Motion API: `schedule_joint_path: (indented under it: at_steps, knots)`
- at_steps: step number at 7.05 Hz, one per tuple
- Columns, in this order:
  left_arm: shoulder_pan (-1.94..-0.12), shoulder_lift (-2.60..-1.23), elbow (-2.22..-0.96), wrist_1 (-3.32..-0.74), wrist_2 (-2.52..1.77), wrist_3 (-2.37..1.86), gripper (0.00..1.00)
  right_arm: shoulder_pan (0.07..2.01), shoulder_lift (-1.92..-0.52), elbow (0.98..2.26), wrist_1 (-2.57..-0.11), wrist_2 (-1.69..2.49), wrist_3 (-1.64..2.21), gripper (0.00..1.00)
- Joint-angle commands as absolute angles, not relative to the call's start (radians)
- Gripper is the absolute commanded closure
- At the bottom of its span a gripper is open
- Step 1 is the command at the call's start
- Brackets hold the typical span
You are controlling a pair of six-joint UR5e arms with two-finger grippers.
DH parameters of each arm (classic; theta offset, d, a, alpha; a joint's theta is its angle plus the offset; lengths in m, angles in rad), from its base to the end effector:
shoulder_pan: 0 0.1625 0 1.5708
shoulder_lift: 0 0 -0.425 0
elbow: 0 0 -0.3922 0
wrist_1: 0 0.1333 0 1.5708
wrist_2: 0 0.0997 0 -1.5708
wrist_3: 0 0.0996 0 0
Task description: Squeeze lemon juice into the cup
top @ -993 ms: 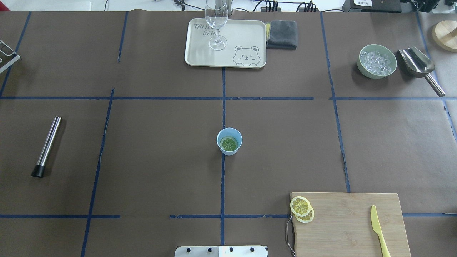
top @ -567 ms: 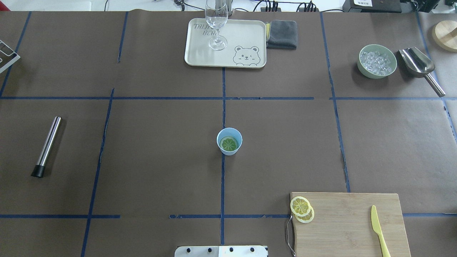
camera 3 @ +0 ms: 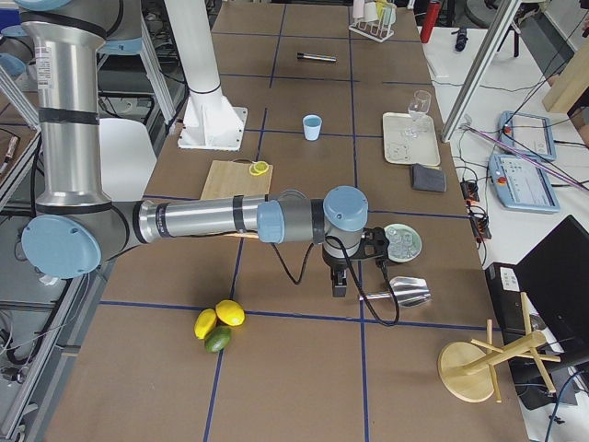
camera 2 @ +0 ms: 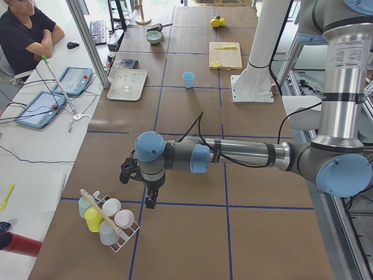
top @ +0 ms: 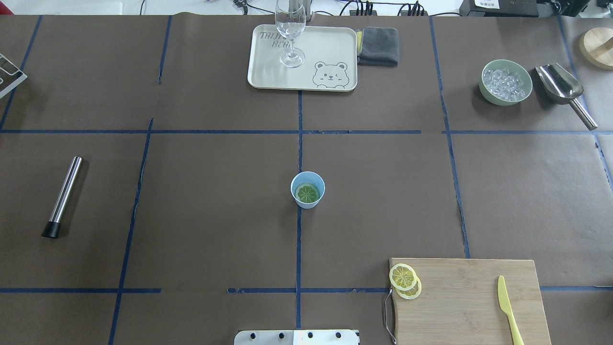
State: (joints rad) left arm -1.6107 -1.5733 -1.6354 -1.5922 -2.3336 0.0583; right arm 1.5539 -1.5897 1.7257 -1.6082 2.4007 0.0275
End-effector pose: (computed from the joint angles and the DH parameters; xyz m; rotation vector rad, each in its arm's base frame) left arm -0.0843 -0.4951 0.6241 0.1215 0.7573 0.0512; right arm 0.0516 -0.4873 0.5913 0.0744 -0.8310 -0.0309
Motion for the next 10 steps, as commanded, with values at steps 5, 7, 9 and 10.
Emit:
schedule_joint_path:
  at_steps: [5, 7, 9, 10]
  knots:
    - [-1.605, -1.574, -1.635, -1.597, -2.335, 0.061, 0.00, 1.554, -1.588, 1.729, -1.605, 2.401, 0.026, 0.00]
    - [-1.605, -1.572, -1.632, -1.618, -2.335, 0.061, 0.00, 1.554, -1.588, 1.724, -1.588, 2.401, 0.029, 0.00]
    - [-1.605, -1.572, -1.632, -1.618, -2.335, 0.060, 0.00, 1.554, -1.588, 1.723, -1.586, 2.404, 0.058, 0.00]
    - [-1.605, -1.572, -1.632, -1.618, -2.335, 0.060, 0.00, 1.554, -1.588, 1.723, -1.585, 2.405, 0.067, 0.00]
